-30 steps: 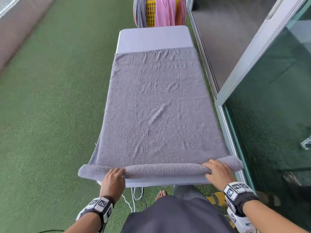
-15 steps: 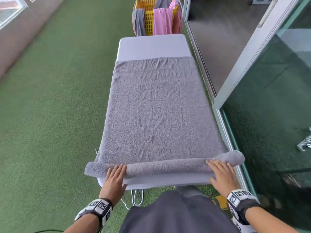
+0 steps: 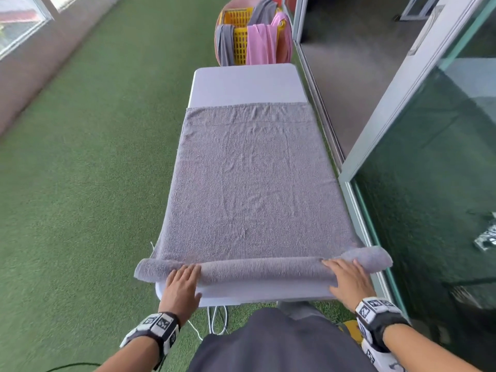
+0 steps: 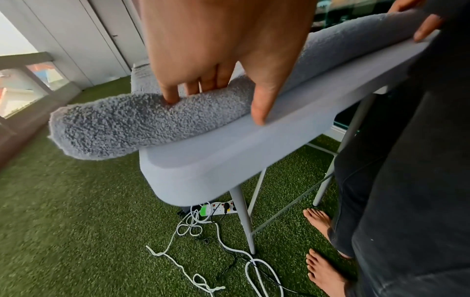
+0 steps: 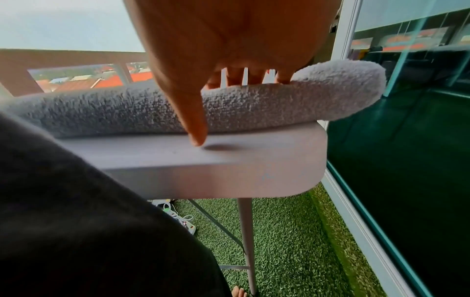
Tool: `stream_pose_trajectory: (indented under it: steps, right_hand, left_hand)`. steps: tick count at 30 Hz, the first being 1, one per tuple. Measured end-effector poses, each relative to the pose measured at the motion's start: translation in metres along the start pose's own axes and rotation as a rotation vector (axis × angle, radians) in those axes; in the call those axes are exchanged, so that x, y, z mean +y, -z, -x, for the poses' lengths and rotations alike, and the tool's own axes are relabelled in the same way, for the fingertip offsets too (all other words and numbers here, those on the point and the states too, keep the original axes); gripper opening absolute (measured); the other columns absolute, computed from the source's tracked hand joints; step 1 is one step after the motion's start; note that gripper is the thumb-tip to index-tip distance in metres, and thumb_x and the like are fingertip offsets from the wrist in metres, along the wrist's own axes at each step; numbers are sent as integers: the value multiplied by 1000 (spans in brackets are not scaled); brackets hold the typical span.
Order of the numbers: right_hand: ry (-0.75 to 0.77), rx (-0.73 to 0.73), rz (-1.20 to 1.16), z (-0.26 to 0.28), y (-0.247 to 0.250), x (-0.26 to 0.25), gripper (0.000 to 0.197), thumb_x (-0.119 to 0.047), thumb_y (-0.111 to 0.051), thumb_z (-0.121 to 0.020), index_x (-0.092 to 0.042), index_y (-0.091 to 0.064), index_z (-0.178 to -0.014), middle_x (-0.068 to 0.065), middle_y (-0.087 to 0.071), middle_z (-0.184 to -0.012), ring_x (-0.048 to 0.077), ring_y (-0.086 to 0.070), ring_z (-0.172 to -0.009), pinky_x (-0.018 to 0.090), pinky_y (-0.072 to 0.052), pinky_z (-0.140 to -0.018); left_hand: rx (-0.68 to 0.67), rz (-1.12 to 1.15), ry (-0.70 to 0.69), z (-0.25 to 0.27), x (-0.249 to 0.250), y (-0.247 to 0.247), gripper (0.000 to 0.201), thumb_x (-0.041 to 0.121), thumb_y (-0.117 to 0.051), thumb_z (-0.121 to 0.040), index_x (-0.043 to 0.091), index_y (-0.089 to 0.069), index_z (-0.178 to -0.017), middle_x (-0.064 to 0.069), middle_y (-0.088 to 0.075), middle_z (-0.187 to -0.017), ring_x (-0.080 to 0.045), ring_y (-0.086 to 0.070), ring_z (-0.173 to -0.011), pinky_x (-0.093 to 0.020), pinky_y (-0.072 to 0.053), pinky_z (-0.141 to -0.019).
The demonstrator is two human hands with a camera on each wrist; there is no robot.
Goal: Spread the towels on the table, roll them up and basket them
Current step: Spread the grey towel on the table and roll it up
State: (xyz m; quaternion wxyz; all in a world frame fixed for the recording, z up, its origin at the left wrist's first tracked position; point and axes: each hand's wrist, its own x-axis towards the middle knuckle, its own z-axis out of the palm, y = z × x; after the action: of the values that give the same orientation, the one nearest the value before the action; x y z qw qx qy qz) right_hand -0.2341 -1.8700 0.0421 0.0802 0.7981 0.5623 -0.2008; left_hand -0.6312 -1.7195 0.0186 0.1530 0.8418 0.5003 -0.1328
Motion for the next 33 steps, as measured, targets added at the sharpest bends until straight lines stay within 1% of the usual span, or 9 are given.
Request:
stream_pose_trajectory:
  steps: [3,5,10,13,16,24,29,31,33]
  right_hand:
    - [-17,4,-30,-6,11,0,36,-29,-62,-84,-40,-51,-116,-18,-54,-121,8,-48,-116,32,-27,-109]
    - [-19,-1,-15,-18,24,-1,23,-27,-53,-87,-41,-49,-104,-15,-55,-119,11,-48,-119,38,-26,-109]
    - [-6,48,-39,-16,14,-5,57,-48,-34,-98,-31,-21,-151,-15,-19,-155,11,-17,-146,44,-2,-119]
    - [-10,-27,48,0,-3,-4,66,-43,-55,-89,-33,-27,-148,-15,-28,-153,10,-23,-143,42,-4,-120]
    - [-17,-3,29,-7,7,-6,42,-30,-59,-83,-37,-46,-123,-17,-49,-126,9,-43,-123,36,-22,-112]
    - [8,24,-60,-22,17,-11,59,-48,-33,-99,-28,-16,-153,-13,-14,-158,11,-12,-147,44,2,-118]
    - [3,7,32,-1,2,-11,57,-31,-59,-83,-36,-39,-136,-18,-43,-140,8,-36,-131,36,-18,-113]
    - [-13,-10,17,-12,13,-12,40,-30,-60,-81,-38,-49,-119,-20,-51,-124,7,-42,-118,38,-23,-108]
    - [-33,-63,36,-27,29,-16,32,-31,-55,-84,-33,-52,-116,-14,-51,-123,11,-42,-121,44,-18,-112]
  left_hand:
    - [83,-20,-43,-3,1,6,41,24,-81,-65,23,-63,-102,4,-68,-99,-17,-63,-92,-42,-46,-90]
    - [160,-13,-23,-13,4,18,26,26,-57,-87,21,-59,-113,5,-64,-116,-15,-56,-106,-39,-34,-102]
    - [69,48,10,-19,9,12,62,40,-22,-103,15,14,-147,-1,17,-149,-20,12,-144,-40,16,-112]
    - [-24,-26,-38,-4,4,-1,82,43,-64,-86,11,-22,-149,-7,-21,-153,-26,-23,-142,-47,-8,-114]
    - [93,6,-73,-6,0,-1,39,33,-78,-71,21,-68,-107,2,-69,-106,-19,-66,-98,-48,-47,-96]
    - [80,55,-55,-17,10,14,62,44,-26,-102,16,4,-148,6,6,-149,-14,4,-144,-37,11,-115]
    - [84,-16,-92,-5,10,0,52,33,-87,-58,20,-69,-105,3,-71,-102,-15,-67,-94,-47,-47,-97]
    - [170,43,-102,-10,14,11,18,39,-62,-77,24,-64,-86,8,-65,-83,-11,-59,-75,-43,-53,-85]
    - [164,44,-59,-19,18,27,45,43,-23,-87,20,-60,-98,7,-63,-96,-14,-55,-85,-45,-44,-96]
